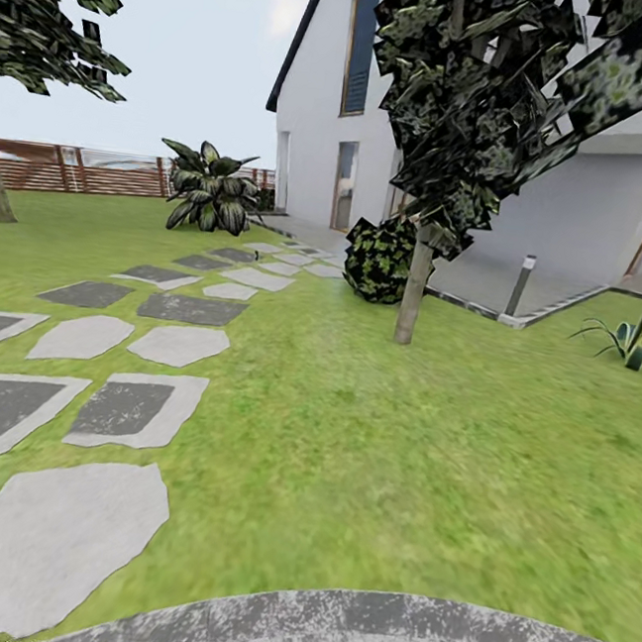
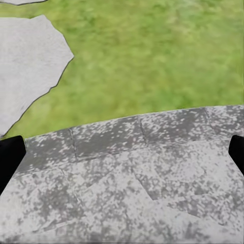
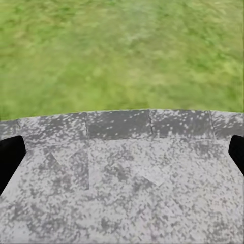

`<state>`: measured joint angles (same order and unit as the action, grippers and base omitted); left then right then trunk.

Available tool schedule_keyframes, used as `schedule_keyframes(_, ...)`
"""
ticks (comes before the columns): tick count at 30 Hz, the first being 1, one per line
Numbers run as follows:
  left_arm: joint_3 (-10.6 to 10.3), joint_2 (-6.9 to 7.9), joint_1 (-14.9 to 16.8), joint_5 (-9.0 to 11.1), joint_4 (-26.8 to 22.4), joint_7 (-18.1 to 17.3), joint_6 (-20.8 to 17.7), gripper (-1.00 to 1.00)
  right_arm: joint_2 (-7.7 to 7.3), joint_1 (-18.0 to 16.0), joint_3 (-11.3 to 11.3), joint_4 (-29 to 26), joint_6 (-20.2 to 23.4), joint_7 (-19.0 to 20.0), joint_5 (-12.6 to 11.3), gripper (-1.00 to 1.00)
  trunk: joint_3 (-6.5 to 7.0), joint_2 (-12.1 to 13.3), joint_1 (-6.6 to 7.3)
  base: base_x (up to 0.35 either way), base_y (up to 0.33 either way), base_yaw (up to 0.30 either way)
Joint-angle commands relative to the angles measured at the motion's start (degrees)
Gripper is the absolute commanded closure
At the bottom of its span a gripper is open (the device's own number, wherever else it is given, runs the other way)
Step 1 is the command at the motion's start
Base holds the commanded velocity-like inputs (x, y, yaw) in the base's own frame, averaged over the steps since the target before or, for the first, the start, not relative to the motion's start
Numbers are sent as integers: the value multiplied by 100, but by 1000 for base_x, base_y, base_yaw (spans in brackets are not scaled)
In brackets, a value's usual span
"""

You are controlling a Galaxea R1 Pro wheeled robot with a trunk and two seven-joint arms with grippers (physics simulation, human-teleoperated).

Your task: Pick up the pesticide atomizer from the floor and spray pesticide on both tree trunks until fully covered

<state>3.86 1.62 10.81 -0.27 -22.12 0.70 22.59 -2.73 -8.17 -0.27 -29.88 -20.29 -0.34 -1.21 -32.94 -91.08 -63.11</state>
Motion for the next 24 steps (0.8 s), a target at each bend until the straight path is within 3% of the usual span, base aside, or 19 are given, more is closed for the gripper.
schedule_keyframes(1,0,-1,0,0,2,0,0,-100,0,0,0,0,-1,3,0,-100,-26,-42,-23,0,0,183)
schedule_keyframes(11,-7,-13,97,-8,21,0,-55,-100,-1,0,9,-2,3,6,8,-100,-266,-443,-242,0,0,154)
schedule_keyframes(18,-26,-76,783,-12,60,88,-75,-100,-8,-64,26,-119,-3,2,7,-100,-396,-724,-396,0,0,13)
schedule_keyframes(24,-6,-16,929,-10,83,177,-70,-100,-9,-331,14,-134,-10,-1,-1,-100,-503,-964,-528,0,0,0)
